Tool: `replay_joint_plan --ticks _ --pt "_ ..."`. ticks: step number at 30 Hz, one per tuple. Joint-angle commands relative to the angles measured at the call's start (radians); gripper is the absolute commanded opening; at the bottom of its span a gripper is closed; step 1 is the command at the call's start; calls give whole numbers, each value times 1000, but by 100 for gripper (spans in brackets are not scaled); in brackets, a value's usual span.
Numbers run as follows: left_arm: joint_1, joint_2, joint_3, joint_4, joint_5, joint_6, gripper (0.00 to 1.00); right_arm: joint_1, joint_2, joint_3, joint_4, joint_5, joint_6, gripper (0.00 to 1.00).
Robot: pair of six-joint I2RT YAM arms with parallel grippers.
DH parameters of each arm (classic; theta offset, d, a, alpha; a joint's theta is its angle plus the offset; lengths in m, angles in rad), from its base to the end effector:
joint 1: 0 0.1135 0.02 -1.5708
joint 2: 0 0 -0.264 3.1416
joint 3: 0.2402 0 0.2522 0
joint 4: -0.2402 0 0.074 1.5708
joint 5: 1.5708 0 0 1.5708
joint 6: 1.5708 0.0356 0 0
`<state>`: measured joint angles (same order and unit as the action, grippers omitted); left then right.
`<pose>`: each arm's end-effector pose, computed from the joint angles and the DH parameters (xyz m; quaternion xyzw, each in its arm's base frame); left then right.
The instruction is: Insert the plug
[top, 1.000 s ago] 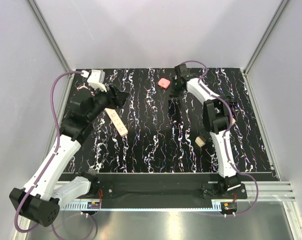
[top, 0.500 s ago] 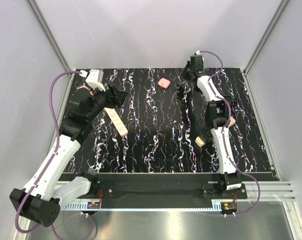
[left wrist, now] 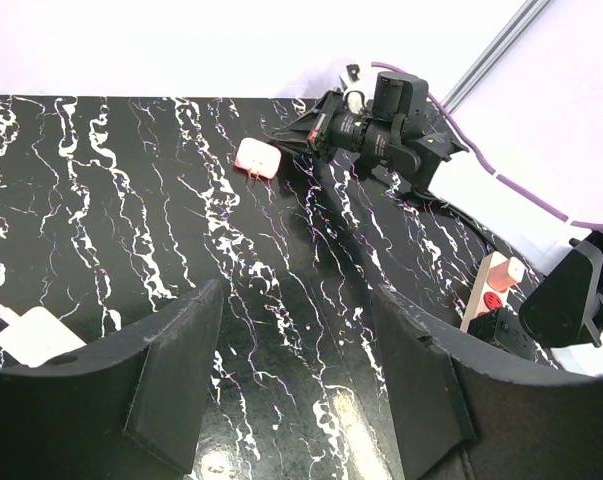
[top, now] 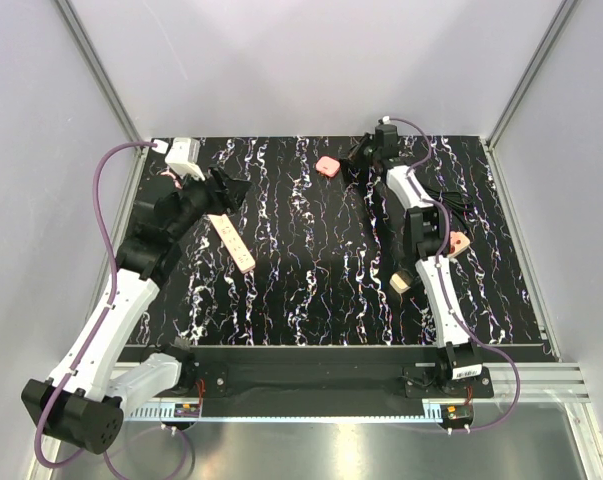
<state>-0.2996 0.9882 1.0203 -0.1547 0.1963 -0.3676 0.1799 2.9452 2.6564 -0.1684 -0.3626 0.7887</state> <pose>0.2136 -0.0733 0.3885 0.0395 0.7473 -0.2852 0.5989 0.6147 0.1246 0.1054 0.1594 0.8252 0.3775 0.3888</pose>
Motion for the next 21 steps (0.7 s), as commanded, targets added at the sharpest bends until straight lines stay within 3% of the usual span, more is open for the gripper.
replay_joint_plan --ticks 1,9,16,21 --pt "7 -10 -2 70 28 -7 66 53 17 20 20 -88 9 1" --pt "25 1 -5 72 29 -1 66 142 -67 -44 -124 -177 -198 3" --pt "94 39 -20 83 31 -4 68 263 -233 -343 -204 -167 -403 7" --pt "94 156 20 9 -9 81 69 322 -379 -539 -186 -134 -419 9"
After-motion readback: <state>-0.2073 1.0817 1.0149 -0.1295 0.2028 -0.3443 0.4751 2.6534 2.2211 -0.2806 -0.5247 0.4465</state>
